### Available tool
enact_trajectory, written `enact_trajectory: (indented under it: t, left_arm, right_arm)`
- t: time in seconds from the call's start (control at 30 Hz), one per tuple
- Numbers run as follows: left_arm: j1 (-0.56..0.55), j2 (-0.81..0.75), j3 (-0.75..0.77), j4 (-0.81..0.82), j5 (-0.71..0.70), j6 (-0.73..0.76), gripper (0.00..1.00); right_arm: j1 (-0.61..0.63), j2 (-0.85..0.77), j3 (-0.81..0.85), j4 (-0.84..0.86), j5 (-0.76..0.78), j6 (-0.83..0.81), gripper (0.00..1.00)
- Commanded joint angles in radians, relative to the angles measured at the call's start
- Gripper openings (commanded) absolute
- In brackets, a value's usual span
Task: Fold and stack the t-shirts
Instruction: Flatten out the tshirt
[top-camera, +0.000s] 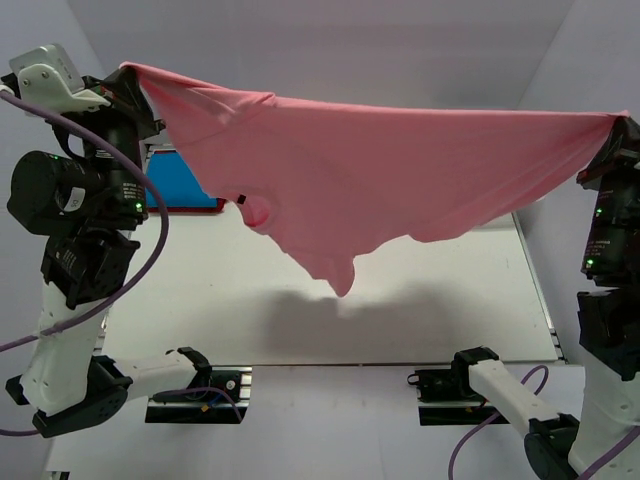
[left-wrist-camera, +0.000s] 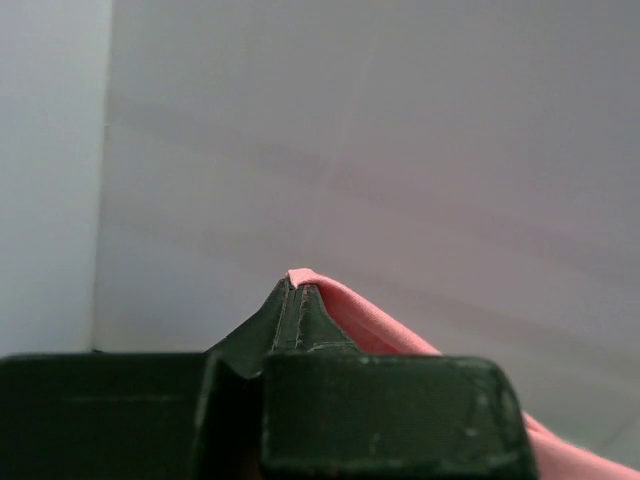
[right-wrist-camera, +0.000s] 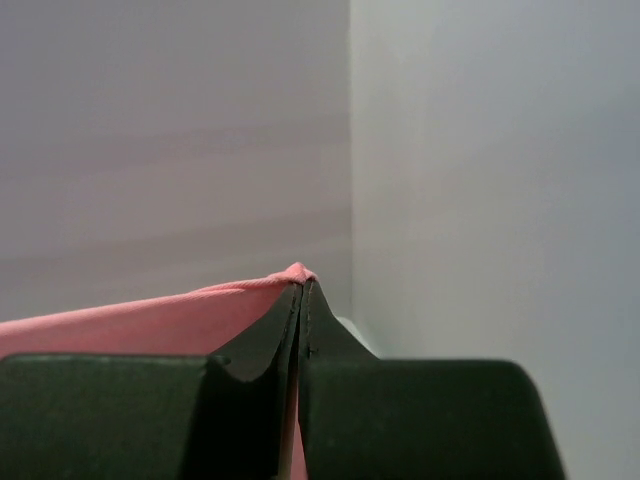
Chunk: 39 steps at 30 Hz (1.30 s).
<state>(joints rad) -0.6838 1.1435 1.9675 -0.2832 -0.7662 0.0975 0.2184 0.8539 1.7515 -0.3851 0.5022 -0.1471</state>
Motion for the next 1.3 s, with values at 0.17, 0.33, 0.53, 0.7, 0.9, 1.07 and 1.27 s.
enact_trajectory:
  t: [0.17, 0.33, 0.53, 0.7, 0.9, 1.07, 1.27]
  left_arm:
    - [0.001, -0.011, 0.02, 0.075, -0.018, 0.027, 0.0]
    - [0.001, 0.001, 0.068, 0.021, 0.103, -0.018, 0.0]
    - [0.012, -0.085, 0.059, -0.048, 0.228, -0.114, 0.0]
    - [0.012, -0.163, 0.035, -0.082, 0.324, -0.186, 0.0]
    - [0.012, -0.209, 0.045, -0.162, 0.493, -0.261, 0.0]
    - [0.012, -0.209, 0.047, -0.172, 0.525, -0.282, 0.0]
    - [0.012, -0.209, -0.068, -0.162, 0.44, -0.282, 0.0]
  right_arm:
    - [-0.002, 0.082, 0.09, 0.134, -0.107, -0.095, 0.0]
    - [-0.001, 0.051, 0.121, 0.138, -0.232, -0.045, 0.0]
    - [-0.002, -0.01, 0.088, 0.104, -0.281, 0.003, 0.0]
    - [-0.002, -0.104, 0.056, 0.085, -0.329, 0.049, 0.0]
    - [-0.004, -0.197, 0.023, 0.046, -0.393, 0.099, 0.0]
    - [-0.002, -0.251, -0.055, 0.064, -0.399, 0.141, 0.0]
    - [-0.004, -0.296, -0.281, 0.146, -0.396, 0.24, 0.0]
